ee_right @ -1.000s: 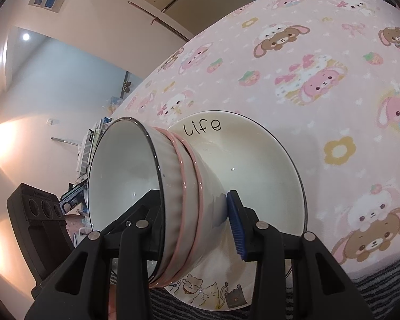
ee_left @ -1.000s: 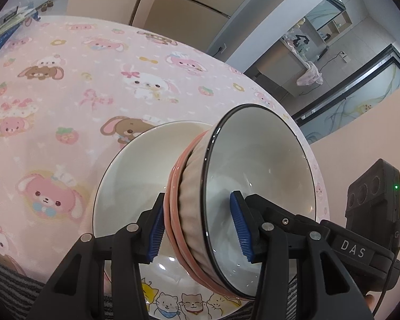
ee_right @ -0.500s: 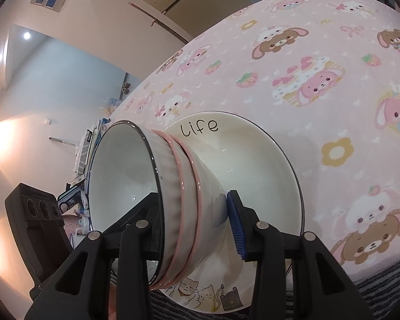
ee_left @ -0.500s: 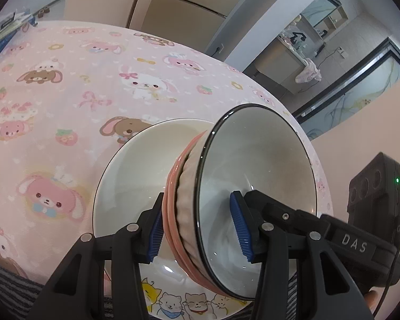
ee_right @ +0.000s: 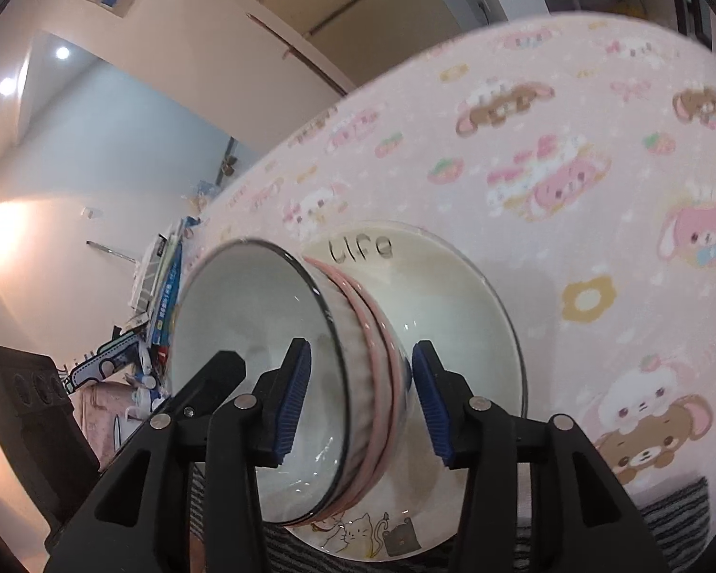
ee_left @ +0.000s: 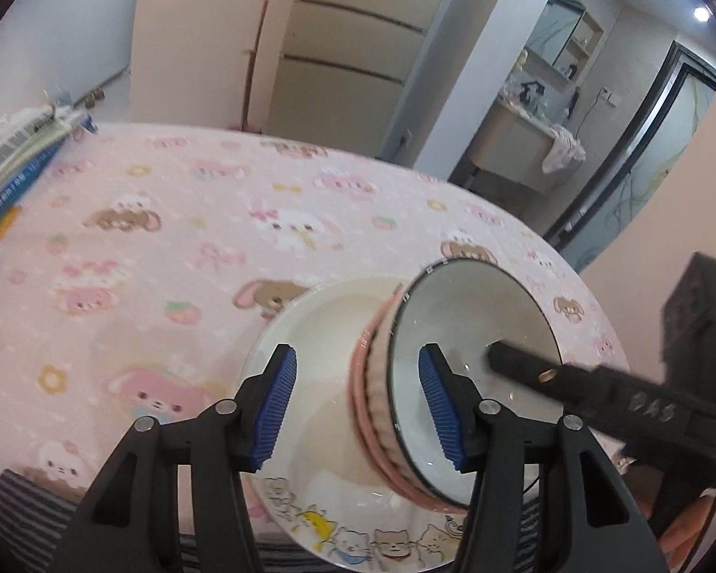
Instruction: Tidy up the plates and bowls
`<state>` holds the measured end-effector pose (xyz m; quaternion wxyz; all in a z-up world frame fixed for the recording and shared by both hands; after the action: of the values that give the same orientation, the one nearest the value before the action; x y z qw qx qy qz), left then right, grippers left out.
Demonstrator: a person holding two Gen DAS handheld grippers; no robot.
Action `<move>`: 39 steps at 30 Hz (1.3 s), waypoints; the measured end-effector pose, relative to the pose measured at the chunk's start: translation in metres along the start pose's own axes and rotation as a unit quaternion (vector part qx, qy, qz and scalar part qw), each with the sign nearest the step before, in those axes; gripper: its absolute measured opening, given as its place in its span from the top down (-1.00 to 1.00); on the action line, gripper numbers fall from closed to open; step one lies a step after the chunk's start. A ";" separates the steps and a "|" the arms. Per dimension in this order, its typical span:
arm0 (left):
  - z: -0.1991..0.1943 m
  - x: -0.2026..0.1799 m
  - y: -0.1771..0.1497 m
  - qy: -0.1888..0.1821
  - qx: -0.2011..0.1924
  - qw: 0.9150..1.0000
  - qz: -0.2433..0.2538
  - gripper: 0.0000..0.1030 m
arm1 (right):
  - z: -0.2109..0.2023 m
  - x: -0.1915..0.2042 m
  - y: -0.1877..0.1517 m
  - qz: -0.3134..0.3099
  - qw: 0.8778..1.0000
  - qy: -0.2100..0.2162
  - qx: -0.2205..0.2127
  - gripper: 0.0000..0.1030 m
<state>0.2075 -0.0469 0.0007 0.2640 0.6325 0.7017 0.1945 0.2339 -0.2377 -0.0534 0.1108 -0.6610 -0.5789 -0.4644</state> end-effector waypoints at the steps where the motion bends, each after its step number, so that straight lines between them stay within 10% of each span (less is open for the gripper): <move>1: -0.004 0.001 0.001 0.002 -0.009 1.000 0.003 -0.10 | -0.008 0.006 0.002 -0.015 1.000 -0.008 -0.016 0.11; 8: -0.070 0.005 0.004 -0.012 -0.075 0.997 0.022 -0.32 | -0.055 0.050 0.002 -0.124 0.989 0.002 -0.077 0.02; 13: -0.118 0.007 -0.004 -0.008 -0.145 0.988 0.046 -0.50 | -0.089 0.086 -0.021 -0.242 0.960 0.010 -0.140 -0.08; 18: -0.164 0.022 -0.026 0.002 -0.280 0.959 0.045 -0.69 | -0.123 0.111 -0.055 -0.307 0.926 -0.009 -0.222 -0.33; 21: -0.179 0.033 -0.040 0.016 -0.338 0.940 0.038 -0.78 | -0.143 0.117 -0.072 -0.321 0.904 -0.011 -0.284 -0.81; 26: -0.184 0.047 -0.058 -0.048 -0.356 0.932 0.050 -0.99 | -0.152 0.123 -0.098 -0.348 0.877 -0.047 -0.328 -0.96; 32: -0.184 0.048 -0.081 -0.015 -0.385 0.920 0.071 -0.99 | -0.144 0.108 -0.119 -0.318 0.892 -0.013 -0.322 -0.99; 39: -0.161 0.052 -0.107 -0.008 -0.386 0.920 0.074 -0.99 | -0.137 0.094 -0.147 -0.341 0.866 -0.082 -0.356 -0.99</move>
<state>0.0210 0.0011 0.0561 0.4777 0.5332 0.5216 0.4642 0.0301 -0.2247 0.0331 -0.3451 -0.4527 -0.5709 -0.5917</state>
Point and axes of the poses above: each gripper's, at about its wrist camera, not at the fingertips, and z roughly the way its jaws point, x to its left, y to its top, the point moved 2 cm from there along z, roughly the way its jaws point, and after that the axes turned 14 degrees about y, right-handed, at the moved point
